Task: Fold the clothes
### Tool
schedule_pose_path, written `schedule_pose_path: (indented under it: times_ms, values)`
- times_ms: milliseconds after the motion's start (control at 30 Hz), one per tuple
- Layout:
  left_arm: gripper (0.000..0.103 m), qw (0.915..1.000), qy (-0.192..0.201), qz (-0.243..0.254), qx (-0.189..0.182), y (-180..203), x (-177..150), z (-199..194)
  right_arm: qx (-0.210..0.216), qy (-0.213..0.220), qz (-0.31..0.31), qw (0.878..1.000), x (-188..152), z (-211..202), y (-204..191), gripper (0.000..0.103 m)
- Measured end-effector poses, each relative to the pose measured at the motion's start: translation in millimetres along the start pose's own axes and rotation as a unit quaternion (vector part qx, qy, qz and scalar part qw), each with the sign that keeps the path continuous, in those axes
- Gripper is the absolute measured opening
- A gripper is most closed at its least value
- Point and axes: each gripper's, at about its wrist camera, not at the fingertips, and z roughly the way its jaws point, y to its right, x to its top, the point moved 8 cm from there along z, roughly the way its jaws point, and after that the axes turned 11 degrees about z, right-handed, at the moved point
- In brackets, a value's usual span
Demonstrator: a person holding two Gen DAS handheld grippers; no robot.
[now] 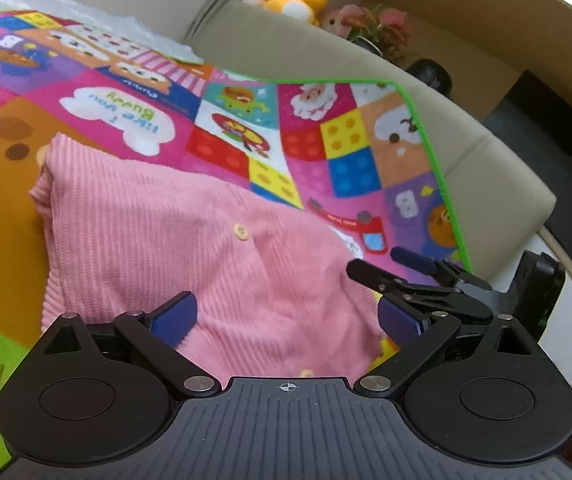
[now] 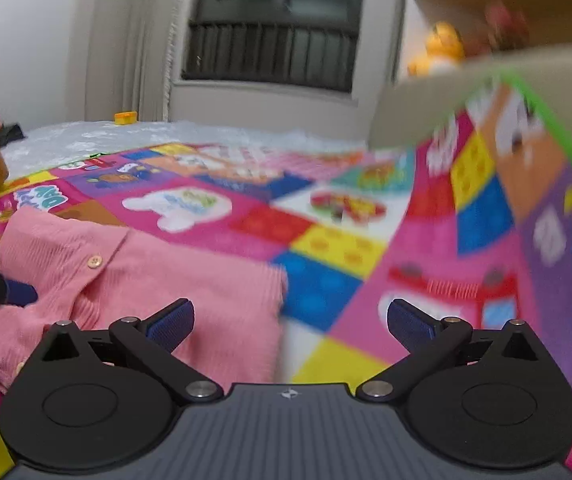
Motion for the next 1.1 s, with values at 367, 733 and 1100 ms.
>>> schedule_pose_path:
  times_ms: [367,733,1100]
  values:
    - [0.099,0.9994,0.02,-0.028,0.005,-9,1,-29,0.011,0.054,-0.132,0.99,-10,-7,-56,0.103]
    - [0.1,0.9919,0.048,-0.114,-0.029,-30,-2,-34,0.065,0.062,-0.314,0.945,-32,4,-133,0.103]
    - [0.101,0.9935,0.065,-0.078,-0.05,-7,10,-41,0.059,0.062,-0.221,0.971,3,-15,-84,0.103]
